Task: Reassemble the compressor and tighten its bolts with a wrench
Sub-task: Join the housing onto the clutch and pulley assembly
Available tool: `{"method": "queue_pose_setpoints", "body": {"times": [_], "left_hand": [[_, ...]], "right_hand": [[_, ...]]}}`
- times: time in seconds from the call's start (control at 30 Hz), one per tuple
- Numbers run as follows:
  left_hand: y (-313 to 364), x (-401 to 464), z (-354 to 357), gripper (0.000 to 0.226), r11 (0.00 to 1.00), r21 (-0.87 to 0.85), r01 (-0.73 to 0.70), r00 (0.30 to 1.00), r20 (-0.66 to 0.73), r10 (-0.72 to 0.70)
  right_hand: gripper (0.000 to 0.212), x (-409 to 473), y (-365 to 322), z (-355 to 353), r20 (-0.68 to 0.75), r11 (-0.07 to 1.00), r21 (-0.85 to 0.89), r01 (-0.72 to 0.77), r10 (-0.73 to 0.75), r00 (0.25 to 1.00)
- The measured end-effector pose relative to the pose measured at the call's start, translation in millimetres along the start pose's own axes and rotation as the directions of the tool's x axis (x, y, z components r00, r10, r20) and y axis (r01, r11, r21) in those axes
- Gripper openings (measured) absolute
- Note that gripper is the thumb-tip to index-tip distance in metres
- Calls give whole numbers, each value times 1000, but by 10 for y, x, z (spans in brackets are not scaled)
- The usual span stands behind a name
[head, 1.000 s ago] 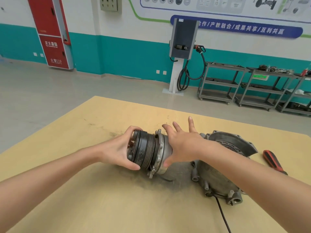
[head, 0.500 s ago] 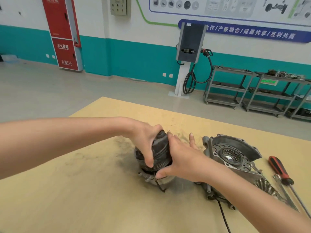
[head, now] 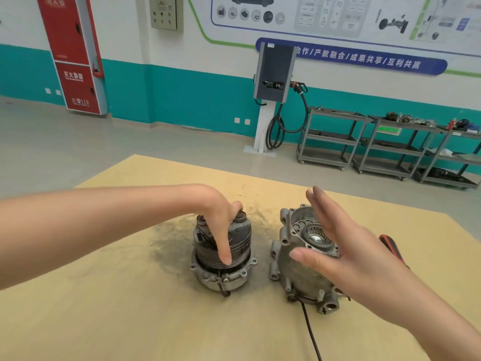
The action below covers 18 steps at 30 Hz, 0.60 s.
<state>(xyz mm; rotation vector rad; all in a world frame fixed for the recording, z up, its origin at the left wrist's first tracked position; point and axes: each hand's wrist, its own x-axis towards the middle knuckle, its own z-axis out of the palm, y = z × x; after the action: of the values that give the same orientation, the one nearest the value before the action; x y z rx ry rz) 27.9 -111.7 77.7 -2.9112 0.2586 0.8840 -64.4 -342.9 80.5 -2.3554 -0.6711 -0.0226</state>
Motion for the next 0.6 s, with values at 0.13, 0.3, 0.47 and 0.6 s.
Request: {"method": "queue_pose_setpoints", "body": {"times": [0.13,0.3,0.47,0.6], "left_hand": [[-413,-81,305,126,871,-471,-143,981,-181,63],[-617,-60,892,122,546,-753,-369,907,-421,33],[-529,21,1170,122,399,-775,-490,860,-503,81],[-496,148,1246,109,431,-732,-528,835,-540,107]], "right_hand": [[111,214,-36,144,75,996,-79,48,-42,996],[101,602,-100,670,143,997,-65,44,-34,989],[122,836,-100,1082,89,996,5,-95,94,992],[132,907,-42,1067,137,989,21,-144,140,981]]}}
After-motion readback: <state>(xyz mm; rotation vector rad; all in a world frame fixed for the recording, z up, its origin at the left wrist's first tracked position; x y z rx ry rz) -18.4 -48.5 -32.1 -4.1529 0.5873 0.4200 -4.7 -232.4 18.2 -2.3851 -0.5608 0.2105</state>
